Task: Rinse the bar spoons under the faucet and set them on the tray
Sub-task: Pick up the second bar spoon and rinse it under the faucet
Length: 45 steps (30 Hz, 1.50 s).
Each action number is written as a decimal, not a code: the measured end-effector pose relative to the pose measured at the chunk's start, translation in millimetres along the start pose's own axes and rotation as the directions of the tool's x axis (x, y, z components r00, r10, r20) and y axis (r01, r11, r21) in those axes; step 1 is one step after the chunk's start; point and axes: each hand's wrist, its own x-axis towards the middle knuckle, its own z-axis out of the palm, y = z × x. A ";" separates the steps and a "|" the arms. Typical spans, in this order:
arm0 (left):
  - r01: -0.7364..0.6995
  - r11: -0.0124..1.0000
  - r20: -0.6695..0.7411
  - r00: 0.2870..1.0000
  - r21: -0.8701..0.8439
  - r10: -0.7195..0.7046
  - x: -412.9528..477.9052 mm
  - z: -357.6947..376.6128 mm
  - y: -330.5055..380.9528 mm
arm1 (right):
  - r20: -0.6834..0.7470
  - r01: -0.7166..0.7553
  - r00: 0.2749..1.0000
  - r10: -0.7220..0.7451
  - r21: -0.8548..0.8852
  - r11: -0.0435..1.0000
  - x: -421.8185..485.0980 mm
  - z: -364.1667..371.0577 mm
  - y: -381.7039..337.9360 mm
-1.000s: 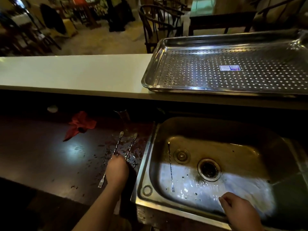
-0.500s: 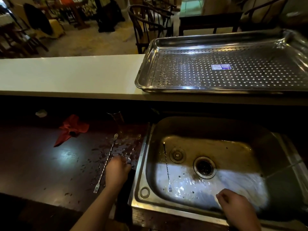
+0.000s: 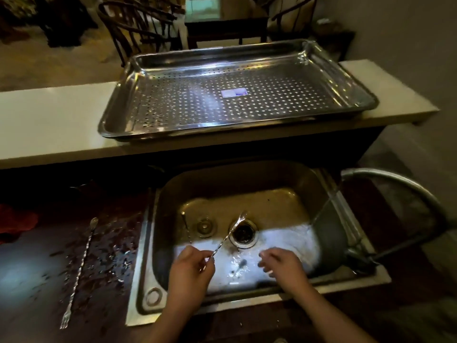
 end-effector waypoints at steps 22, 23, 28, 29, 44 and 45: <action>-0.179 0.978 0.237 0.960 0.106 0.150 -15.8 42.6 27.3 | -0.075 -0.013 0.991 0.111 0.770 0.638 4.0 -11.3 1.9; -0.181 0.978 0.236 0.960 0.103 0.153 -15.3 42.5 27.4 | -0.100 -0.009 0.986 0.135 0.772 0.636 4.8 -11.6 0.3; -0.206 0.974 0.223 0.958 0.095 0.181 -11.9 46.6 32.5 | -0.153 0.003 0.971 0.184 0.777 0.630 7.9 -10.1 -7.7; -0.211 0.973 0.221 0.957 0.094 0.186 -11.3 47.1 32.4 | -0.143 0.004 0.975 0.169 0.775 0.632 7.6 -11.1 -8.3; -0.185 0.983 0.237 0.955 0.000 0.179 2.8 64.6 42.1 | -0.135 0.036 0.980 0.149 0.848 0.528 10.0 -37.8 -0.3; -0.137 0.990 0.249 0.958 -0.038 0.142 5.0 67.0 42.4 | -0.150 0.055 0.977 0.150 0.863 0.502 10.7 -40.3 -0.4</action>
